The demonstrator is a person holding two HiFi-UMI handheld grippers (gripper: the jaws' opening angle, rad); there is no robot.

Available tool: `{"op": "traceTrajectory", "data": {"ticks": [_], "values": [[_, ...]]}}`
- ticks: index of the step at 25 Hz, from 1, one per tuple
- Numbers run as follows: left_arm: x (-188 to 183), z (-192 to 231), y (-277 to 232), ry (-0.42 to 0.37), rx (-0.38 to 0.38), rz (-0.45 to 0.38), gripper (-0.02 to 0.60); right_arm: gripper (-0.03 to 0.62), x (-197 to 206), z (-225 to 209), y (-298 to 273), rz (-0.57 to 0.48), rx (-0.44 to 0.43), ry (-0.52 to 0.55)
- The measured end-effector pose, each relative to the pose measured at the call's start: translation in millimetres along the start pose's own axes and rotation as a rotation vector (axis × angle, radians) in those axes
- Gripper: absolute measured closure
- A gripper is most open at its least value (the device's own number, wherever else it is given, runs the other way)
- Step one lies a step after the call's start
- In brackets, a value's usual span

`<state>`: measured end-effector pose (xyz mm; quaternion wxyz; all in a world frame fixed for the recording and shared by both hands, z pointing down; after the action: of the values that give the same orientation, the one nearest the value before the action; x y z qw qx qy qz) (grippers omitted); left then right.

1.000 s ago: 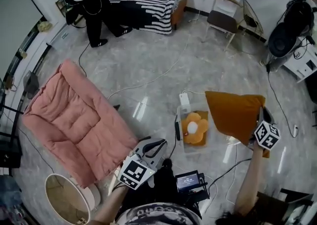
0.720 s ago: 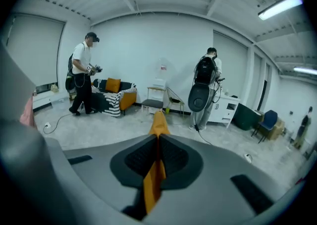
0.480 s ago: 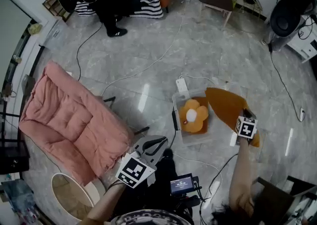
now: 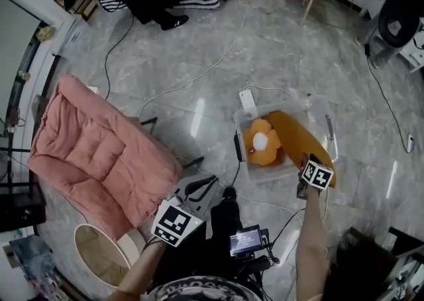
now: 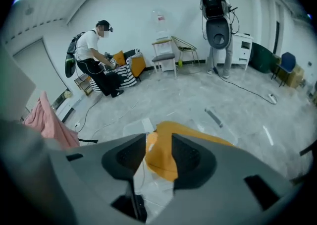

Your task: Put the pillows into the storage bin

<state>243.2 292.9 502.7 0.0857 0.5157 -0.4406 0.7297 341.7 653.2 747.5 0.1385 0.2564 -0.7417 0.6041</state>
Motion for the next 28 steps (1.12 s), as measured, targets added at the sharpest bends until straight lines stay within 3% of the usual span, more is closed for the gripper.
{"op": "traceTrajectory", "data": {"ticks": [2,7,12,22,28], "values": [[0,-2,1,0.008,-0.003,-0.011,0.561,0.401,-8,13,6,-0.019,-0.040,0.048],[9,-6,21,0.041,-0.041,-0.040,0.561,0.392,-13,66,33,-0.059,-0.152,0.191],[35,0,61,0.098,-0.129,-0.035,0.561,0.393,-2,149,69,-0.066,-0.321,0.295],[114,0,187,0.285,-0.457,-0.060,0.561,0.398,68,329,146,0.004,-0.679,0.555],[169,-32,270,0.400,-0.643,-0.107,0.561,0.401,112,414,207,-0.008,-0.858,0.718]]}}
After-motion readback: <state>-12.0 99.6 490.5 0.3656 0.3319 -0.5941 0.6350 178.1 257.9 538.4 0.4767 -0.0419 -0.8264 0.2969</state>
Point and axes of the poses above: the fingertips, and each gripper's own axes: y backward along the fingers, z to its left, x out of its underside, the point moved 3 cm from there along y, backward along the fingers, and after that the axes turned 6 degrees about -y, right-handed, at the moved point
